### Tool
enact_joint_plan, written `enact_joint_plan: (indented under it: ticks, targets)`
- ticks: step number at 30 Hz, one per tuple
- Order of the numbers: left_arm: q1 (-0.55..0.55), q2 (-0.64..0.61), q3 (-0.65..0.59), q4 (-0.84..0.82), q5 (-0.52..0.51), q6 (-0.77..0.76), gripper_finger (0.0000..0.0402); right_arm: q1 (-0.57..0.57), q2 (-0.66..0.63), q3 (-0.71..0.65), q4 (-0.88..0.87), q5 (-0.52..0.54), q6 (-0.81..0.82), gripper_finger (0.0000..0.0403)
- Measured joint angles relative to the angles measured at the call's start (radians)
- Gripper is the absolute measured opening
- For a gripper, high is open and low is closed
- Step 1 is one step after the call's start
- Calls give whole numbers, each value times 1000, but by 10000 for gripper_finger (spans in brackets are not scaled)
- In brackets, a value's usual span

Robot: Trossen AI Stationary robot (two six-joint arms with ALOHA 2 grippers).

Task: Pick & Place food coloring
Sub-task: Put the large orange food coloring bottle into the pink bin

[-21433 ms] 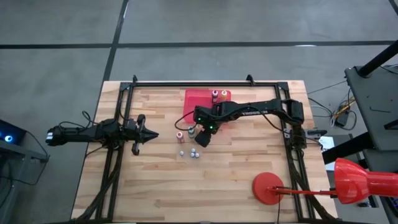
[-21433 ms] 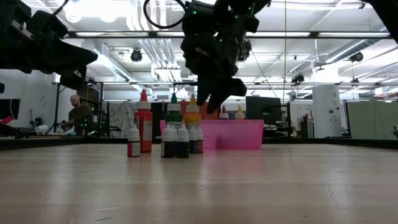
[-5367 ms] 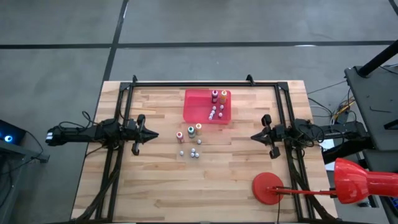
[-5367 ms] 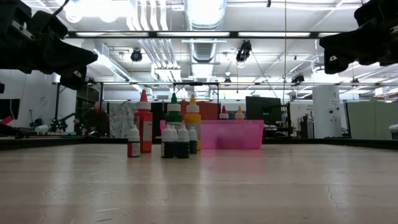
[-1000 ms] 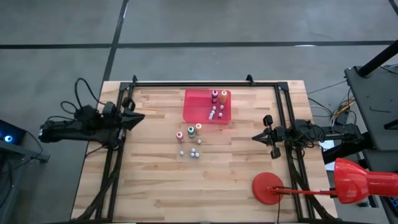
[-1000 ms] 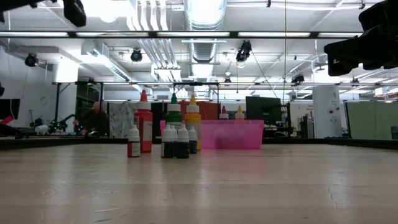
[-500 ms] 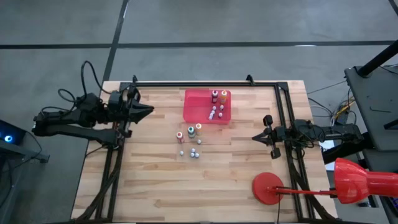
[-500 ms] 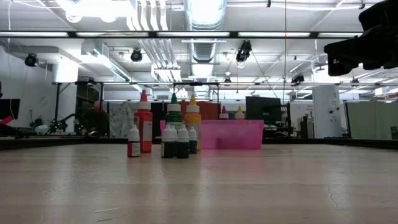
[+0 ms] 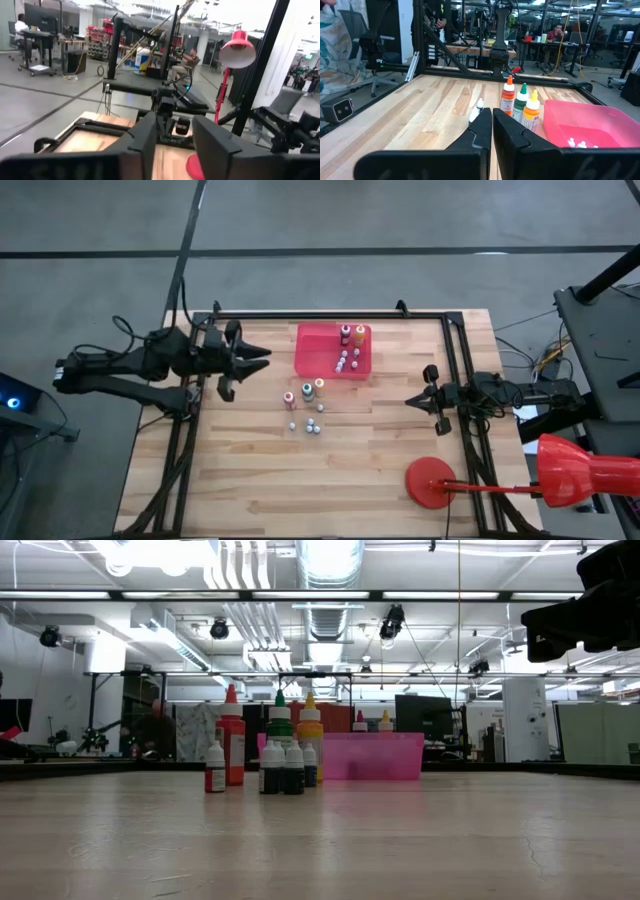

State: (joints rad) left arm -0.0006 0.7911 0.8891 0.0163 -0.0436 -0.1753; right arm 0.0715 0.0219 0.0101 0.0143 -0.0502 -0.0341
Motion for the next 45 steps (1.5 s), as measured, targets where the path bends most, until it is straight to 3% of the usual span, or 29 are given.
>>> enact_joint_plan:
  ticks: [9, 16, 29, 45]
  targets:
    - [1, 41, 56, -79, -11, 24, 167, 0, 0, 0, 0, 0, 0, 8]
    - [7, 83, 136, -202, -11, 56, 170, 0, 0, 0, 0, 0, 0, 8]
    - [42, 199, 359, -572, -38, 61, 170, 0, 0, 0, 0, 0, 0, 8]
    - [52, 321, 389, -766, -33, 70, 170, 0, 0, 0, 0, 0, 0, 8]
